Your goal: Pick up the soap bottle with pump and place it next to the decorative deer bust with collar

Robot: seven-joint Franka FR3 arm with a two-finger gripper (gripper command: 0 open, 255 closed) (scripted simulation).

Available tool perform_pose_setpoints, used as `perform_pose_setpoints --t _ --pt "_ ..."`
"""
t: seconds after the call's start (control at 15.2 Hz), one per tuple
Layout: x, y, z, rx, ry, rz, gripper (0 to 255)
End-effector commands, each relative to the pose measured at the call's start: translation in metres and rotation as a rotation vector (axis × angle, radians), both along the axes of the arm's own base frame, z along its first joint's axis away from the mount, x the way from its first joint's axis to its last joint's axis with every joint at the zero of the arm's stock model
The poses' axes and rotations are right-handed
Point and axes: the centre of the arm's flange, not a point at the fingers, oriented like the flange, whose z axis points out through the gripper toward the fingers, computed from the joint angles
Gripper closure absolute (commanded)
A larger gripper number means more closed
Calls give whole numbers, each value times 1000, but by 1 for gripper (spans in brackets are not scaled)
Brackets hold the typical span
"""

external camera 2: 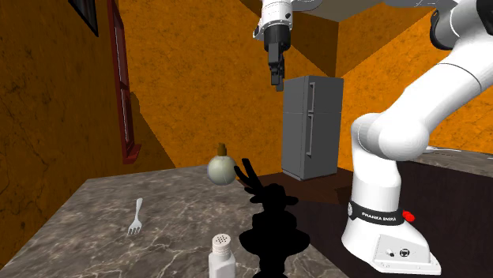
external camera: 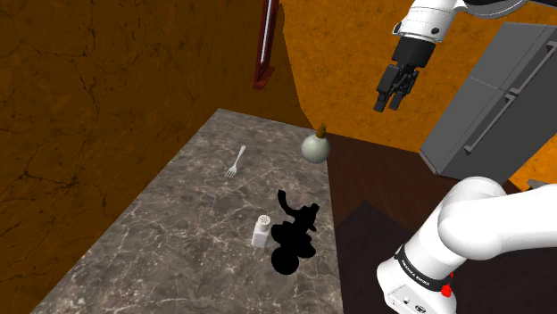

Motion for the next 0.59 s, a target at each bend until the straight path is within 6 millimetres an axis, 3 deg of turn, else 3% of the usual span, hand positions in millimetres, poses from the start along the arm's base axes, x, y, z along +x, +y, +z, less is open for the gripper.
perform_pose_setpoints --t 0.0,0.53 --pt "0 0 0 0 0 0 0" --pt "64 -39 -65 -39 -33 9 0"
